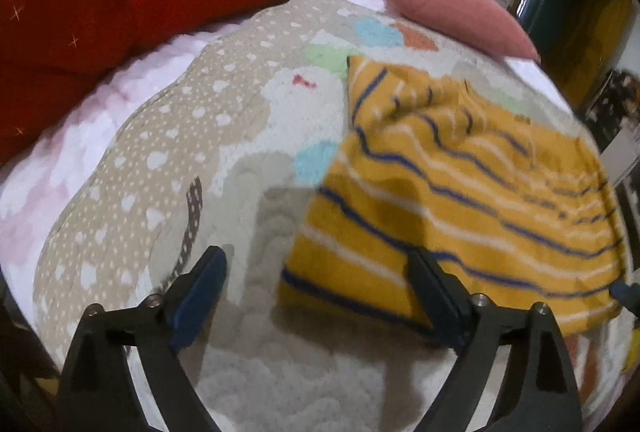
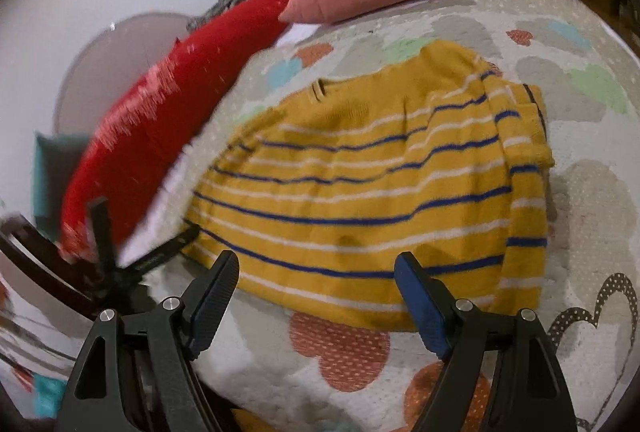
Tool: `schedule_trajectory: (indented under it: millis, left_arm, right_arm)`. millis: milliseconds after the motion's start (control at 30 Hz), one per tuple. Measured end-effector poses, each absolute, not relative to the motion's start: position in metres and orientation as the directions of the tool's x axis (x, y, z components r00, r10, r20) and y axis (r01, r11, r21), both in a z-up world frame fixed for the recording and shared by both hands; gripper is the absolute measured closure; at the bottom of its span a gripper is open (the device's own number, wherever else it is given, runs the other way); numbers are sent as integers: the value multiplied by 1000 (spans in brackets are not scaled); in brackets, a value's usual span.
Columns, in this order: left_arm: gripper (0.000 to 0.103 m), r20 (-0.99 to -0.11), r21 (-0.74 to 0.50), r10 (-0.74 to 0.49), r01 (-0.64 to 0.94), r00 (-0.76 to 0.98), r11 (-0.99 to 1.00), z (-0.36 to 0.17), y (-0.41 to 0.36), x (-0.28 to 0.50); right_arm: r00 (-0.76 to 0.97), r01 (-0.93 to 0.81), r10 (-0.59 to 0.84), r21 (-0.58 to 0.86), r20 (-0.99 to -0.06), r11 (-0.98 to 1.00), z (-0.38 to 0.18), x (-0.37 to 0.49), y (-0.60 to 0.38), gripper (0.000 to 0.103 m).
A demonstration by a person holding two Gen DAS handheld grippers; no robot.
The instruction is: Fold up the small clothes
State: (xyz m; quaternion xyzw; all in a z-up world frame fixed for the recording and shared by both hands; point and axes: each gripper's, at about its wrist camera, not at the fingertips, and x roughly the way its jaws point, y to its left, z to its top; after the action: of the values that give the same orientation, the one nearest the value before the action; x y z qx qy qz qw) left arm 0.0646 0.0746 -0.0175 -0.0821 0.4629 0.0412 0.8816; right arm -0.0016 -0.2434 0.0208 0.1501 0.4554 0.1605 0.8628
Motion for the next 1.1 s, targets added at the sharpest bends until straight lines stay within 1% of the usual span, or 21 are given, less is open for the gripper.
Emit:
schedule_trajectory:
  millis: [33,100,267,333,433,600,733,1100]
  left_arm:
    - [9,-828,-79,19,-151,560,985,-21,71,63]
    - [6,-825,-35,59,-155,563,987,-25,63,59]
    - [1,-831,-4,102,-189,547,982,-30,57,57]
    - [0,-834,-9,108,-210,542,978,-31,57,57]
    - [0,-832,1,127,-229,540,974,-33,55,60]
    - [0,-822,14,152,-249,549,968,-35,53,61]
    - [0,-819,10,153,-253,553,967,-36,53,62]
    - [0,-776,-23,115,-210,620,977,-39,55,53]
  right_arm:
    - [533,-130,363,350,-764,928,11,-3,-239,18]
    - [532,-134,319,294,-784,946,-4,-5,-235,20]
    - [567,-169,293,239,-770,956,-16,-14,-230,19]
    - [568,-173,305,251,-764,952,-19,-14,-231,18]
    - [572,-186,332,276,-750,943,-21,-13,-231,14]
    - [599,-176,395,368,-696,913,-24,-18,-234,4]
    - [627,-135,422,443,-655,887,-26,-21,-238,2]
    - [644,-67,379,445,-664,893,-28,-18,-227,0]
